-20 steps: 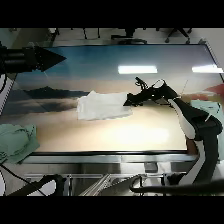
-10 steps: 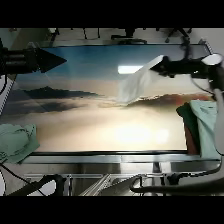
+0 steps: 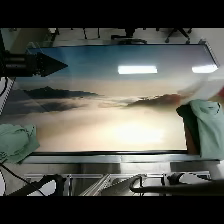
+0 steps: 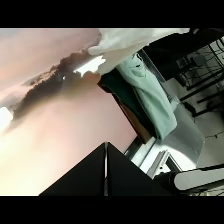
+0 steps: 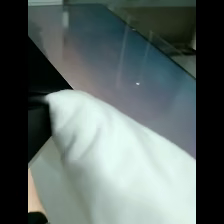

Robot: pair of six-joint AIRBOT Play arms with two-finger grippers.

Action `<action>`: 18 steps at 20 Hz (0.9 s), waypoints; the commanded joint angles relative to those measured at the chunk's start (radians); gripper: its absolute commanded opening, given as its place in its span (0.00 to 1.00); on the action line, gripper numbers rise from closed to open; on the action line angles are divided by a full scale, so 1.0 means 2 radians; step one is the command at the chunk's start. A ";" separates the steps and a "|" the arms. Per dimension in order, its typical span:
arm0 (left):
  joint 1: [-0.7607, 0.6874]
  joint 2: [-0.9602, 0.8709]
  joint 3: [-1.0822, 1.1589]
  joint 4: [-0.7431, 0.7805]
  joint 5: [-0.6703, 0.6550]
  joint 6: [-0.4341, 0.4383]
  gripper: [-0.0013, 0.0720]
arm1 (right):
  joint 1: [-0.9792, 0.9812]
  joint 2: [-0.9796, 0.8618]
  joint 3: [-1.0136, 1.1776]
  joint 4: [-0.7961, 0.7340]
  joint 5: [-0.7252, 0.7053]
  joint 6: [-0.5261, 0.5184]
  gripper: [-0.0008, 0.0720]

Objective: Fold the shirts.

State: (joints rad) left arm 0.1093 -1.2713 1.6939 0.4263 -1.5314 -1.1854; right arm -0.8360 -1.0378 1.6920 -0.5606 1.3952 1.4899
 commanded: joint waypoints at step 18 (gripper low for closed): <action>0.000 0.000 0.000 0.000 -0.029 0.028 0.04 | -0.147 0.148 -0.270 -0.415 0.213 0.113 0.67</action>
State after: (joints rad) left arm 0.1093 -1.2713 1.6939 0.4259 -1.5871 -1.1641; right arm -1.1301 -0.7734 1.2480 -1.2850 1.8133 1.7100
